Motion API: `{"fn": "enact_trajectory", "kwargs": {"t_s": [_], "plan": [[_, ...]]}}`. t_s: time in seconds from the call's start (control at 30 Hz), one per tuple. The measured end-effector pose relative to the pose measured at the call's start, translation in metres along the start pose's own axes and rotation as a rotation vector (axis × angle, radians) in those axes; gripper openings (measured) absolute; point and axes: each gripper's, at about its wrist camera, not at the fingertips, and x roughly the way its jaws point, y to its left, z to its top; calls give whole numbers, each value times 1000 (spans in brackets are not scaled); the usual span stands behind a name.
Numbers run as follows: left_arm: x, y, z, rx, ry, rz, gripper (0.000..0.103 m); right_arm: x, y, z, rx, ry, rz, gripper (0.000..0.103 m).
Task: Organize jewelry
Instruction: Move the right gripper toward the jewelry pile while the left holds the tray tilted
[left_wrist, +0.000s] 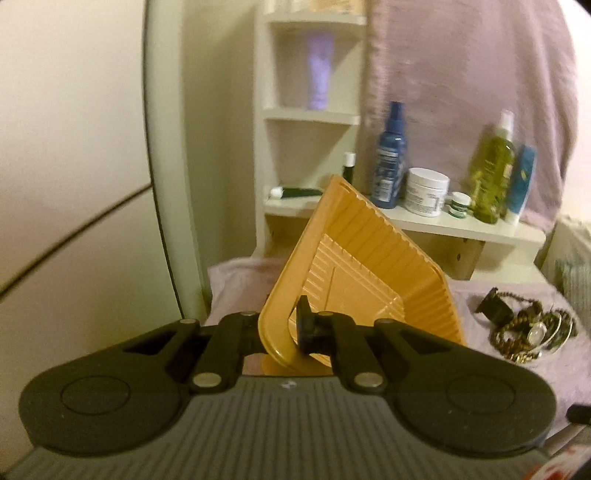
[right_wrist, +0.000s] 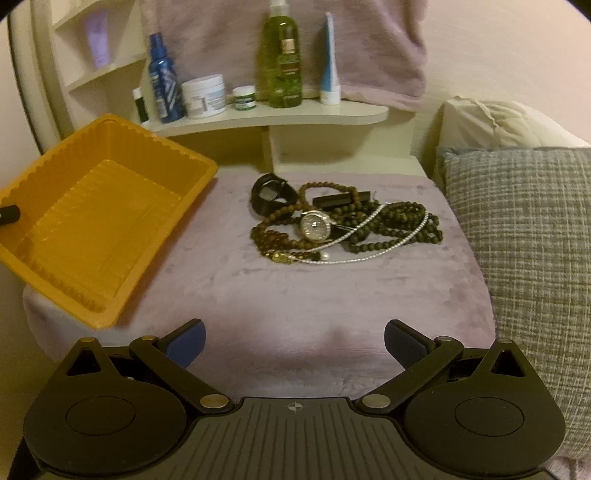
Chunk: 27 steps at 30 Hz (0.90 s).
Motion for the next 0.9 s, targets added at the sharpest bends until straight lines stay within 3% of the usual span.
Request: {"fn": "enact_trajectory", "kwargs": {"t_s": [0.23,0.47,0.9], "plan": [[-13,-39,3,114,-44,32,8,3,-21,-1,42,-52,7,102],[-23,-62,1,144,-63,68,9,13,-41,6,44,-114,-2,102],[-24,-76,14,158,43,86,10,39,-54,20,59,-170,43,102]]}}
